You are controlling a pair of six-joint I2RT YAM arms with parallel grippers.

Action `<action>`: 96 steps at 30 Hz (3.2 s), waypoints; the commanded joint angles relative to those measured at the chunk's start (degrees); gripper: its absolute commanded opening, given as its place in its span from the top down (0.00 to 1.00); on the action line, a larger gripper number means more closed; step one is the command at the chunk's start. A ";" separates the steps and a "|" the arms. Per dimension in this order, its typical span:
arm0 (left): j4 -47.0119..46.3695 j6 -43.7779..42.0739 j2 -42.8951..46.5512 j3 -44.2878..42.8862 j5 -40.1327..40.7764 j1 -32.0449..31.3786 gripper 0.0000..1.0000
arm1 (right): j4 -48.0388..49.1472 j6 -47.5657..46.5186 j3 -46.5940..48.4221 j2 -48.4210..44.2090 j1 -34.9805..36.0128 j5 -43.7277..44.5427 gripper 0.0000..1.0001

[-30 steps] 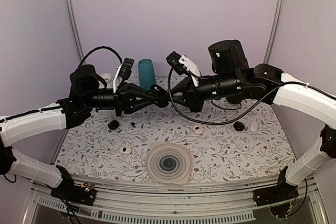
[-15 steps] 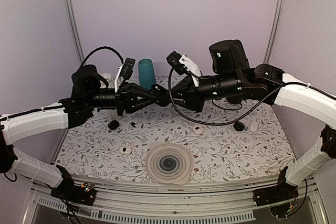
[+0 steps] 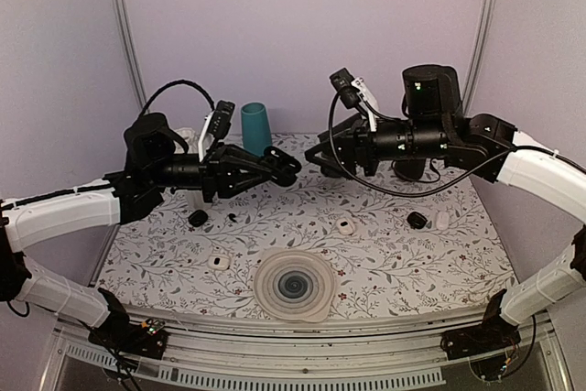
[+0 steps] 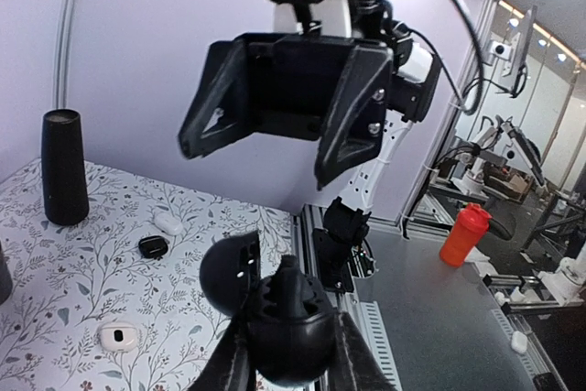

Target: Insert the wireless bluetooth earbuds into the charging case

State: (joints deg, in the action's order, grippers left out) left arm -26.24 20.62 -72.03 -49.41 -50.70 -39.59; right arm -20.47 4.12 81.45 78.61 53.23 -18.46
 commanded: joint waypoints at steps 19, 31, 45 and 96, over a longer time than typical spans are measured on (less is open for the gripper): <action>-4.18 0.69 0.51 0.76 0.60 0.39 1.00 | 33.21 22.29 -8.15 5.80 -1.67 -32.52 0.14; -2.70 1.02 0.04 0.30 1.66 0.57 1.00 | 21.21 15.10 -6.58 3.31 -0.69 -17.22 0.21; -6.15 5.65 -0.44 0.63 2.51 0.59 1.00 | 27.86 14.36 -11.40 4.35 -0.65 -17.42 0.33; -3.02 2.30 4.97 4.12 17.68 0.66 0.04 | 26.88 24.20 -28.29 -1.95 -10.81 -5.83 0.97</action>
State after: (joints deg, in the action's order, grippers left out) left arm -30.72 24.58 -67.85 -45.45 -34.81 -39.42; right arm 8.67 26.52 57.08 78.78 44.99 -28.18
